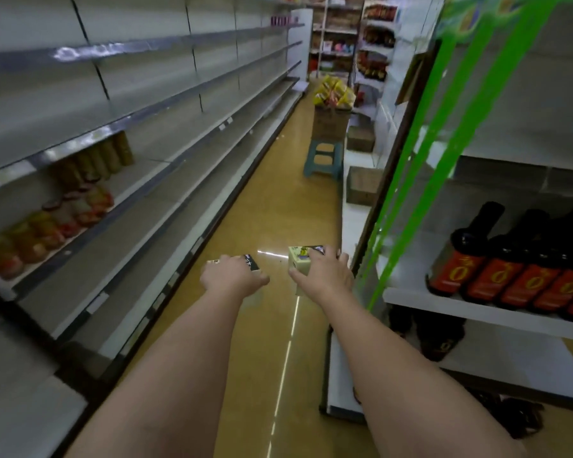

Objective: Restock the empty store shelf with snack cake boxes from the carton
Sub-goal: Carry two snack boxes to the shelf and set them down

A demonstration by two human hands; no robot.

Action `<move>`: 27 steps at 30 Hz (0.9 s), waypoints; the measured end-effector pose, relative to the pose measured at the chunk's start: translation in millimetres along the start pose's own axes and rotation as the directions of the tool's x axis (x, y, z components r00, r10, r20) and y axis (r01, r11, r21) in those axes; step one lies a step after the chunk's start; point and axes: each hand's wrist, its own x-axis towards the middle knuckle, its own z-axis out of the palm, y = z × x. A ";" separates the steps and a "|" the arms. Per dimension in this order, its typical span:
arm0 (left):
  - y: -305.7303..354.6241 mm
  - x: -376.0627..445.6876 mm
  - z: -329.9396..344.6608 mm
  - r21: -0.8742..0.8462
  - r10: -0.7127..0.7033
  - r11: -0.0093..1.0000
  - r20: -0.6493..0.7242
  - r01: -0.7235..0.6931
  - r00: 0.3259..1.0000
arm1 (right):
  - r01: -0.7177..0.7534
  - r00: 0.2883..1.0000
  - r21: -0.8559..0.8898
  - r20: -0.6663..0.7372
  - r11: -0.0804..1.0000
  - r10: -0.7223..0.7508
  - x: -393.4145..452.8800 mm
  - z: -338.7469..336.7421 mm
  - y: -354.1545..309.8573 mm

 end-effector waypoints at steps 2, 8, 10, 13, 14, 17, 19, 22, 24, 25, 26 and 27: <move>-8.3 26.3 -3.5 0.012 0.009 1.000 0.008 -0.009 1.000 | -0.010 1.000 -0.015 -0.002 1.000 0.010 20.0 3.9 -15.9; -15.3 96.0 -14.1 -0.003 0.011 1.000 0.024 -0.011 1.000 | -0.035 0.999 -0.015 0.011 0.999 0.035 82.6 18.7 -45.3; -13.2 120.2 -20.1 -0.011 0.002 1.000 0.018 -0.002 1.000 | -0.035 0.999 -0.004 0.014 0.999 0.035 109.4 26.3 -52.8; -6.8 161.3 -28.1 -0.001 -0.002 1.000 0.002 0.002 1.000 | -0.028 1.000 -0.005 0.008 1.000 0.028 152.9 32.3 -61.3; -2.9 178.2 -31.8 -0.001 0.000 1.000 -0.003 0.000 1.000 | -0.023 1.000 -0.006 0.002 1.000 0.023 170.6 31.9 -63.7; 14.6 231.3 -49.1 0.005 0.009 1.000 -0.021 -0.009 1.000 | -0.014 1.000 0.003 -0.024 1.000 0.014 228.7 24.0 -70.3; 28.6 265.9 -62.5 0.002 0.000 1.000 -0.028 0.000 1.000 | -0.013 0.999 0.006 -0.044 1.000 0.013 266.5 16.9 -75.3; 51.4 319.9 -84.0 -0.015 -0.009 1.000 -0.041 0.009 0.999 | -0.011 0.998 0.008 -0.060 1.000 0.011 326.4 9.1 -81.8; 62.7 349.3 -94.1 -0.003 -0.004 1.000 -0.048 0.004 0.999 | -0.009 0.997 0.013 -0.072 1.000 0.010 360.8 5.3 -85.0; 67.4 364.6 -98.0 0.004 -0.002 1.000 -0.051 0.002 0.999 | -0.013 0.997 0.010 -0.075 1.000 0.013 378.4 4.0 -86.9; 71.1 379.1 -101.4 0.013 -0.002 1.000 -0.049 0.003 0.999 | -0.021 0.997 0.007 -0.072 1.000 0.021 394.5 3.4 -89.4; 73.7 393.2 -104.0 0.020 -0.004 1.000 -0.043 0.005 0.999 | -0.030 0.998 0.003 -0.064 1.000 0.030 409.4 3.3 -92.1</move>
